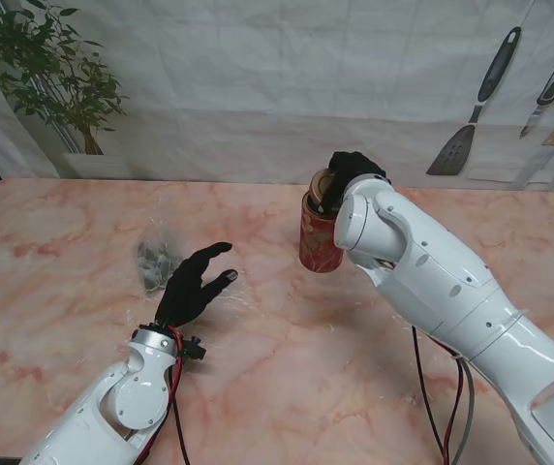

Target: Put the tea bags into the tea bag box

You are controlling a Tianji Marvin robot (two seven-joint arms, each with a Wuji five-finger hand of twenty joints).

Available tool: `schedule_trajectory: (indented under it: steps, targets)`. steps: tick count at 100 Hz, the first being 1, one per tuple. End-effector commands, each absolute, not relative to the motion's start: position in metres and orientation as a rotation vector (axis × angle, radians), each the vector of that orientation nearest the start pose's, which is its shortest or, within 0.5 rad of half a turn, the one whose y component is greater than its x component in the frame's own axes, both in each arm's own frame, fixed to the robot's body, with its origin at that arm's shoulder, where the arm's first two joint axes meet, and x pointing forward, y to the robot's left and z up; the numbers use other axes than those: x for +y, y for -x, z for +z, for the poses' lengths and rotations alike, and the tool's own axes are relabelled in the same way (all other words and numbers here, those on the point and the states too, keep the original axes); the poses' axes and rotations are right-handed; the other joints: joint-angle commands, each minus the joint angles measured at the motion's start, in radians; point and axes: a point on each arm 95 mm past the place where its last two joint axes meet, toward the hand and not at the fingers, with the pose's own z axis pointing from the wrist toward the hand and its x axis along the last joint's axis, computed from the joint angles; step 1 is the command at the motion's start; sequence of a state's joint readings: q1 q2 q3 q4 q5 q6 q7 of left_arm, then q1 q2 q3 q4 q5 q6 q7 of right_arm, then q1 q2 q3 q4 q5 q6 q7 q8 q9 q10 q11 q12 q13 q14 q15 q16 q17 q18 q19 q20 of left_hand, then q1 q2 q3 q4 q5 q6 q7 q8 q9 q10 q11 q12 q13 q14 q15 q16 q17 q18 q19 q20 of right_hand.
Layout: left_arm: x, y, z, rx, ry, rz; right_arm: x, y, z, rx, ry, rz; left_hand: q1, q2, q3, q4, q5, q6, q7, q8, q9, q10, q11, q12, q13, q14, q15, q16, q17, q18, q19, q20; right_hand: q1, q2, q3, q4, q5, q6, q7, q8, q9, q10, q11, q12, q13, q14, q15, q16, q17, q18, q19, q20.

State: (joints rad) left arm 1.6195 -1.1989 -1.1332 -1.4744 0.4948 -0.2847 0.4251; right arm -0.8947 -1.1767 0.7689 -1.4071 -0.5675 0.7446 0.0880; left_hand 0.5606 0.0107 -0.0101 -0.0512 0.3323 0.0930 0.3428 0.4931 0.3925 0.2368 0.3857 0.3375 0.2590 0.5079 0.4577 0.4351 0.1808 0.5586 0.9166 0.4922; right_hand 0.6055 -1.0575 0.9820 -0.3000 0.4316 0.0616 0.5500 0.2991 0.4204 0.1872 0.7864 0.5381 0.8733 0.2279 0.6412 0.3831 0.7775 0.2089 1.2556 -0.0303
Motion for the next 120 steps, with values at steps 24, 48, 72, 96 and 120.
schedule_trajectory:
  steps: [24,48,72,96,120]
  targets:
    - [-0.036,-0.369,-0.354,0.905,1.531,-2.131,0.076,-0.529,-0.202,1.195,-1.604,1.235,-0.022,-0.014,-0.017,0.025,0.016,-0.021,-0.012,-0.003,0.005,-0.009,-0.009,0.002,0.013,-0.005,-0.023,-0.002,0.008,0.003,0.03,0.015,0.285,0.331,0.494,0.198,0.211,0.001,0.355,0.072,0.083,-0.036,0.138,0.06,0.029,-0.15,0.065,0.034,-0.025,-0.024,0.016,0.021]
    - [-0.036,-0.369,-0.354,0.908,1.533,-2.13,0.076,-0.533,-0.205,1.224,-1.611,1.216,-0.022,-0.012,-0.016,0.025,0.016,-0.021,-0.013,-0.003,0.006,-0.009,-0.009,0.002,0.013,-0.004,-0.024,-0.002,0.008,0.003,0.029,0.015,0.278,0.345,0.479,0.202,0.206,-0.004,0.351,0.073,0.079,-0.042,0.135,0.06,0.021,-0.146,0.062,0.035,-0.032,-0.026,0.012,0.024]
    - [-0.035,-0.369,-0.354,0.909,1.533,-2.13,0.075,-0.536,-0.208,1.231,-1.592,1.2,-0.022,-0.013,-0.017,0.025,0.017,-0.02,-0.013,-0.003,0.007,-0.01,-0.009,0.003,0.013,-0.004,-0.024,-0.002,0.009,0.001,0.03,0.015,0.276,0.354,0.465,0.211,0.209,-0.01,0.354,0.077,0.084,-0.049,0.135,0.061,0.021,-0.151,0.06,0.037,-0.037,-0.026,0.009,0.03]
    - [-0.035,-0.369,-0.355,0.913,1.533,-2.127,0.079,-0.539,-0.204,1.204,-1.573,1.227,-0.022,-0.013,-0.016,0.025,0.016,-0.02,-0.014,-0.003,0.006,-0.011,-0.009,0.003,0.013,-0.006,-0.024,-0.002,0.009,0.001,0.03,0.015,0.278,0.348,0.469,0.204,0.213,-0.012,0.358,0.079,0.094,-0.047,0.138,0.061,0.027,-0.154,0.063,0.038,-0.036,-0.029,0.019,0.029]
    - [-0.035,-0.369,-0.355,0.912,1.529,-2.123,0.084,-0.538,-0.196,1.204,-1.549,1.236,-0.021,-0.014,-0.017,0.025,0.016,-0.02,-0.014,-0.004,0.007,-0.01,-0.009,0.003,0.014,-0.006,-0.024,-0.002,0.01,0.0,0.03,0.015,0.278,0.35,0.468,0.202,0.213,-0.012,0.36,0.079,0.094,-0.049,0.139,0.06,0.029,-0.155,0.065,0.037,-0.035,-0.031,0.022,0.028]
